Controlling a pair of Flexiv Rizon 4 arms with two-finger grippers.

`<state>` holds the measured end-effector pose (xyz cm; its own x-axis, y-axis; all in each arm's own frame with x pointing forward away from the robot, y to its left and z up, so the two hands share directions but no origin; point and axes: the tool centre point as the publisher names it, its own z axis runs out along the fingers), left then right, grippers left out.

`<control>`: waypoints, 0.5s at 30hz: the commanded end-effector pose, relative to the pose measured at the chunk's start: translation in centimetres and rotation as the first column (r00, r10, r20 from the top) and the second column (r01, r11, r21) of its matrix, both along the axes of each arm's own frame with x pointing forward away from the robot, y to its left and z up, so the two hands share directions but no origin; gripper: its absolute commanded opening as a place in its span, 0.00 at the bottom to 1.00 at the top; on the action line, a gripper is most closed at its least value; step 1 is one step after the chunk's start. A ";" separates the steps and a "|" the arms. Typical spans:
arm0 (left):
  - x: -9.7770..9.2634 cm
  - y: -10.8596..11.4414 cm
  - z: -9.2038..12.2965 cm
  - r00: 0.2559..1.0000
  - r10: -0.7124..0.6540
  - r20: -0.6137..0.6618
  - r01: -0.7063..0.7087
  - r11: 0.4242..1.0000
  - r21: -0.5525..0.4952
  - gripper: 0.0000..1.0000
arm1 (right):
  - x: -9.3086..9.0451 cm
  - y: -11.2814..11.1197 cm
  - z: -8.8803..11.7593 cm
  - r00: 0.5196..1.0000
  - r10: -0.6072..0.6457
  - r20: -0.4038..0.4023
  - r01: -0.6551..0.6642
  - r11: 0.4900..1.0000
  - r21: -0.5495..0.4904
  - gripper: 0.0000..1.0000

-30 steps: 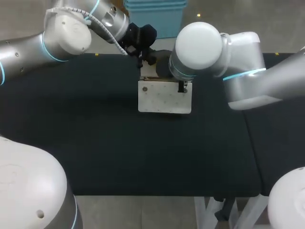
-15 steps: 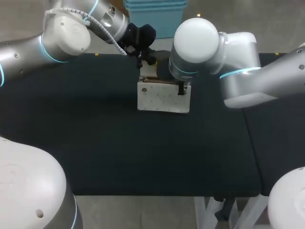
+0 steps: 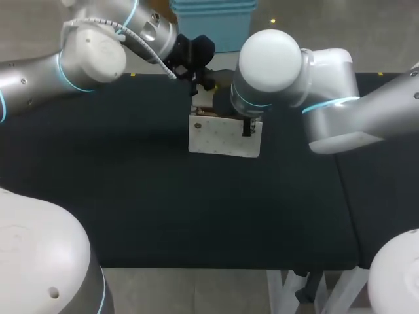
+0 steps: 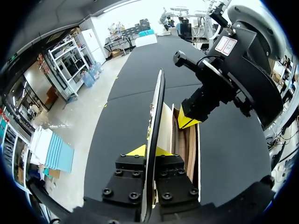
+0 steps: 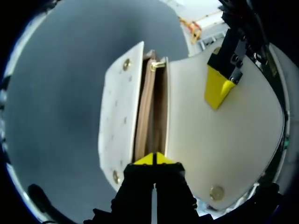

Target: Pick up the bag, open it, inspect its contents, close it, and place it on the opposite side

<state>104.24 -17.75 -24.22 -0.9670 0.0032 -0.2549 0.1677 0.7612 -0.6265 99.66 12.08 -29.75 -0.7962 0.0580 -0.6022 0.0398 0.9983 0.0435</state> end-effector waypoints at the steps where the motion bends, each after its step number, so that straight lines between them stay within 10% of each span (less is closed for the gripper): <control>1: 0.0 0.0 -0.1 1.000 -0.002 0.000 0.002 1.000 -0.010 0.00 | -0.2 0.0 -0.4 1.000 0.003 0.005 -0.003 1.000 0.000 0.00; 15: -0.5 0.2 0.0 0.999 -0.045 0.030 0.046 0.998 -0.046 0.00 | 1.1 -0.4 -0.8 1.000 0.010 -0.028 -0.010 1.000 -0.012 0.00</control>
<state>103.91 -17.75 -24.10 -0.9601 0.0372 -0.2773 0.2146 0.7341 -0.6442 100.31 11.54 -30.48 -0.8063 0.0454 -0.5898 0.0318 0.9989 0.0334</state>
